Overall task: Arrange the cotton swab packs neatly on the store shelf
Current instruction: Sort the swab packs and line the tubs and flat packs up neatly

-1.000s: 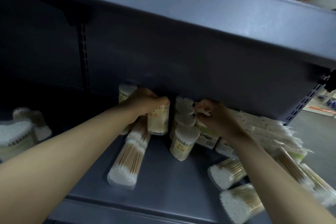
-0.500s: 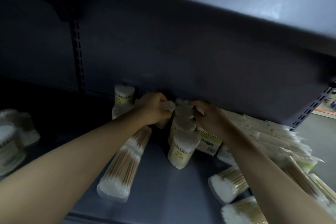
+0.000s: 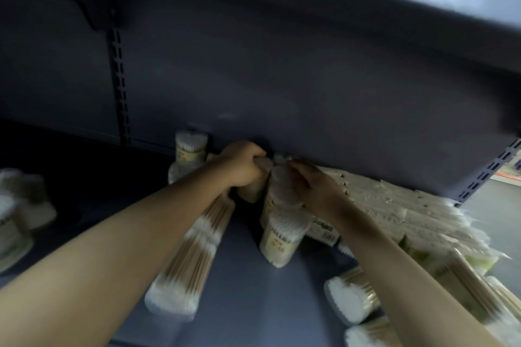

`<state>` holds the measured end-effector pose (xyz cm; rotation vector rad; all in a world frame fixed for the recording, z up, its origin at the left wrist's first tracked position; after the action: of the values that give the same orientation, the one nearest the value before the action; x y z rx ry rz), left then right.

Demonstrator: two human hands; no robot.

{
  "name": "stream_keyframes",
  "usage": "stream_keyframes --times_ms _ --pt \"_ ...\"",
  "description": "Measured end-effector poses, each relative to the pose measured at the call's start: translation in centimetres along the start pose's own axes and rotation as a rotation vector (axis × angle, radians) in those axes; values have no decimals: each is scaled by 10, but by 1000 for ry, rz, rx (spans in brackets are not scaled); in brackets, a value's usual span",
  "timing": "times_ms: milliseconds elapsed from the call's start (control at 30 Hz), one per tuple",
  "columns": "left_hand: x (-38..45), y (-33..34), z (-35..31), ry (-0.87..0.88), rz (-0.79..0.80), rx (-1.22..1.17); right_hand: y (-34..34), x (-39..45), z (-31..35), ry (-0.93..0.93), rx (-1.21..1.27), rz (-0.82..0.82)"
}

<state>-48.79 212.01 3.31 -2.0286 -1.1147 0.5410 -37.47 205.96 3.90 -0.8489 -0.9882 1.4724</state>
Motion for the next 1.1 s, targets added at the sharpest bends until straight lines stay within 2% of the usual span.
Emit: stream_keyframes --times_ms 333,600,767,967,1100 --pt "13 -11 12 20 -108 -63 1 0 -2 4 17 9" --pt "7 -13 10 67 -256 -7 1 1 -3 3 30 -11" --pt "0 -11 6 87 -273 -31 0 2 -5 20 29 -36" --pt "-6 -11 -2 112 -214 36 -4 0 0 -10 44 -42" --pt "-20 -23 -12 154 -249 92 -20 -3 7 -65 97 -174"
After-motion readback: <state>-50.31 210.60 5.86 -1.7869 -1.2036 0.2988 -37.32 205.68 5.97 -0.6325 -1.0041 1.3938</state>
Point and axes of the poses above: each hand's wrist, its own x-axis towards the middle knuckle, its own y-axis out of the palm, z = x × y, the point moved 10 cm from there along x, towards the middle knuckle, and after that the axes turned 11 degrees about z, right-handed, at the moved point
